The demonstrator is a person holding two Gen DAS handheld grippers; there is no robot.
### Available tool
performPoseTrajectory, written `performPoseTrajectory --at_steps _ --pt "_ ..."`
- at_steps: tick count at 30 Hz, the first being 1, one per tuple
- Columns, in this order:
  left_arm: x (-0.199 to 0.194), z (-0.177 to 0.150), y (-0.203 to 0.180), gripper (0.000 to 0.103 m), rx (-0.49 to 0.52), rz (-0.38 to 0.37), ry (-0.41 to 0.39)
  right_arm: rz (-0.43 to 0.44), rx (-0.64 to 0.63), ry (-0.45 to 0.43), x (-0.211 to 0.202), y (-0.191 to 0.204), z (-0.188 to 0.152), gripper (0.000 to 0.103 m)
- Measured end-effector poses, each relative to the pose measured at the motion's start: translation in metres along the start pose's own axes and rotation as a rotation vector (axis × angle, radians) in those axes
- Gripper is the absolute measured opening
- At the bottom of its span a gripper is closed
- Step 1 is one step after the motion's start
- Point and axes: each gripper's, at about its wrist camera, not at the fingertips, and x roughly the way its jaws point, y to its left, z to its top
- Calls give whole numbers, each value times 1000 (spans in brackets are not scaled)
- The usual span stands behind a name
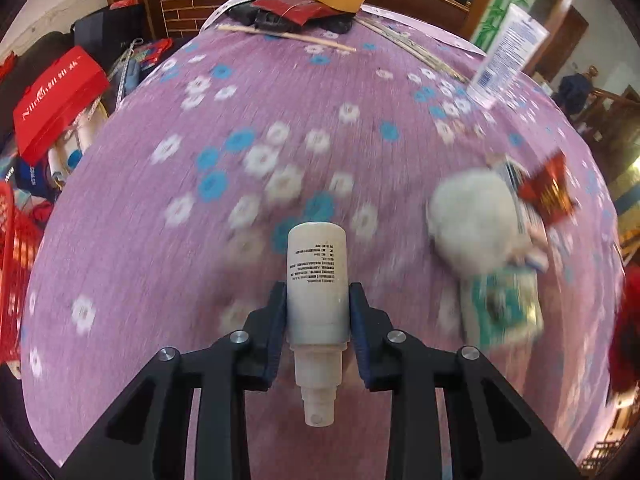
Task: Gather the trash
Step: 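Carry the spray bottle and packet over the red basket with both tools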
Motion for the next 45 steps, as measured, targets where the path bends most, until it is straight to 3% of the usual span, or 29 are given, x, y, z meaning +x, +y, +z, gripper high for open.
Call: performPoseTrajectory --at_steps 9,19,31,45 --pt "-65 -15 43 29 93 -66 -125 -49 -33 -16 9 79 0 33" --pt "-102 -12 105 29 68 -55 -177 -5 -40 -41 4 139 -1 33" --pt "-125 -12 130 29 31 -62 -213 37 -59 -30 2 165 -4 33" --pt "-133 -20 130 29 23 1 -244 51 -144 -2 9 184 -10 33"
